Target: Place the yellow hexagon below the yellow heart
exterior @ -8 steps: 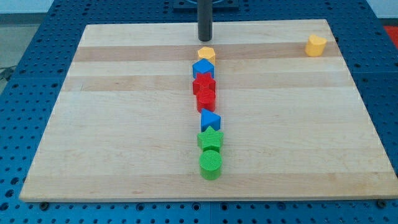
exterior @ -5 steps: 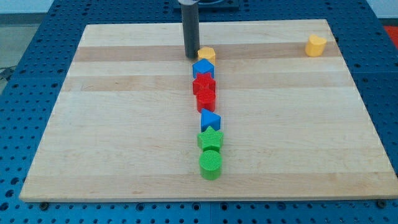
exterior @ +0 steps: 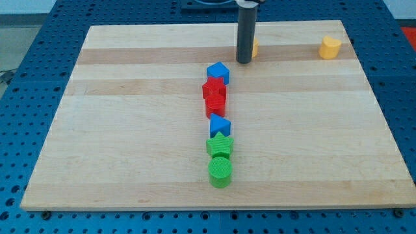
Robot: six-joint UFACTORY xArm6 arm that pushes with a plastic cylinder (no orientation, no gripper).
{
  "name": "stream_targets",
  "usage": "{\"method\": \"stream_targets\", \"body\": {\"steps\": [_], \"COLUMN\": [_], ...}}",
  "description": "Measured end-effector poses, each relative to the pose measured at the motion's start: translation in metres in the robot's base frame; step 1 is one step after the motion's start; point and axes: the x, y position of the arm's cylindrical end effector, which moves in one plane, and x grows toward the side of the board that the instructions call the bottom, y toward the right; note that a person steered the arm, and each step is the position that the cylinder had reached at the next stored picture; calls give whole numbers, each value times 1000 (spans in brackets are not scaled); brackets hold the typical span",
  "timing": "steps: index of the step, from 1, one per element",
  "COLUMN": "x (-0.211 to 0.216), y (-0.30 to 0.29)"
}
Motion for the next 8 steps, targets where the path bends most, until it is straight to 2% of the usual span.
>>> {"method": "stream_targets", "body": {"steps": [2, 3, 4, 5, 7, 8], "x": [0, -20, -46, -40, 22, 35], "y": [-18, -34, -27, -13, 47, 69]}}
